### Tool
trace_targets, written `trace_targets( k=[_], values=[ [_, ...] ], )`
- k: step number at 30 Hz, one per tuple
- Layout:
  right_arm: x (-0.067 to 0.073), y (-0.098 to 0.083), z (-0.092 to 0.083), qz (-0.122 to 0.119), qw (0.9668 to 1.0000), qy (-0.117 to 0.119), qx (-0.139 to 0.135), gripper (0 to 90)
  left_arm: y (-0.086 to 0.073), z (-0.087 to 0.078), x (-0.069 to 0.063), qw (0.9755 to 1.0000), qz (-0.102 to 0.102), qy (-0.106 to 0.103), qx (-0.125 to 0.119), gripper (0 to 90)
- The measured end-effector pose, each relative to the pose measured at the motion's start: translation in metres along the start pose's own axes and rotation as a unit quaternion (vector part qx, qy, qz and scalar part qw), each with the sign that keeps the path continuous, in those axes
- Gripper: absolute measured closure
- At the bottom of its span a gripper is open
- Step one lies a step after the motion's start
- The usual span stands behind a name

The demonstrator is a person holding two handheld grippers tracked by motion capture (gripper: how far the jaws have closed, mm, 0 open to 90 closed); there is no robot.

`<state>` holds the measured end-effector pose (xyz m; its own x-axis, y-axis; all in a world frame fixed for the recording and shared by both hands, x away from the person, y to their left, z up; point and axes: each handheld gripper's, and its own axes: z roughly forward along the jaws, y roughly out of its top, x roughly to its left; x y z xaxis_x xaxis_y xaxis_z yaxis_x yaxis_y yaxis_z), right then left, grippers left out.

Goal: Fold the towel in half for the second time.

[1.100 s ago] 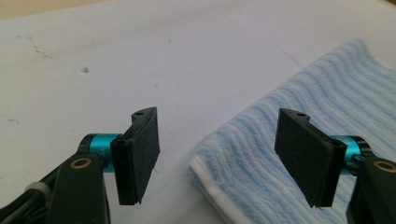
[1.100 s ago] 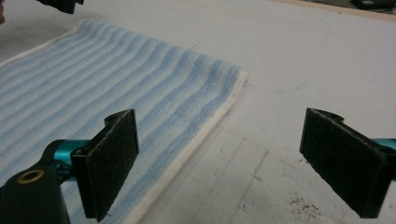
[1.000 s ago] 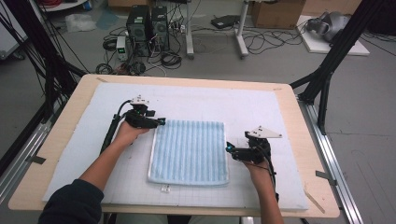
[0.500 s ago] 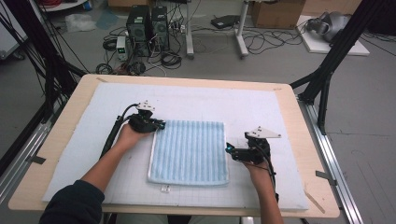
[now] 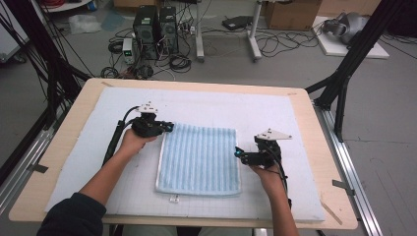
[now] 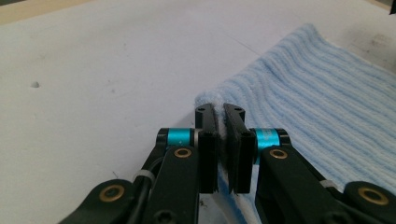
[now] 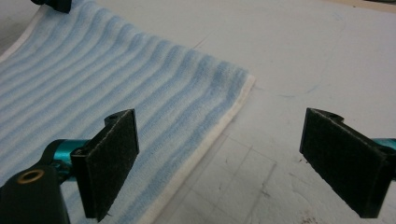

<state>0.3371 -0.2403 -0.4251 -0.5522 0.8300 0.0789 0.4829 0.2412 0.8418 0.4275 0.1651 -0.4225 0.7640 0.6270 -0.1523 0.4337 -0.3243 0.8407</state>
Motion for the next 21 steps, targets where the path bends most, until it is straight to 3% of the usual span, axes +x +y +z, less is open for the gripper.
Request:
trace_targets(
  k=[7, 9, 16, 18, 21],
  values=[
    [-0.007, 0.017, 0.015, 0.0, 0.9998, 0.014, 0.015, 11.4, 0.003, -0.006, -0.003, 0.9999, -0.001, -0.006, -0.012, 84.1],
    [-0.01, 0.024, 0.022, 0.0, 0.9993, 0.026, 0.025, 16.7, 0.003, -0.006, -0.003, 0.9999, -0.001, -0.005, -0.014, 84.2],
    [-0.02, 0.043, 0.045, -0.014, 0.9983, 0.027, 0.05, 26.8, 0.003, -0.007, -0.002, 0.9999, -0.003, -0.005, -0.011, 84.1],
    [-0.023, 0.048, 0.058, -0.021, 0.9963, 0.032, 0.077, 35.1, 0.003, -0.008, -0.001, 0.9999, -0.006, -0.003, -0.012, 84.1],
    [-0.026, 0.047, 0.071, -0.022, 0.9942, 0.033, 0.1, 37.6, 0.003, -0.007, -0.001, 0.9999, -0.009, -0.006, -0.009, 84.0]
  ],
)
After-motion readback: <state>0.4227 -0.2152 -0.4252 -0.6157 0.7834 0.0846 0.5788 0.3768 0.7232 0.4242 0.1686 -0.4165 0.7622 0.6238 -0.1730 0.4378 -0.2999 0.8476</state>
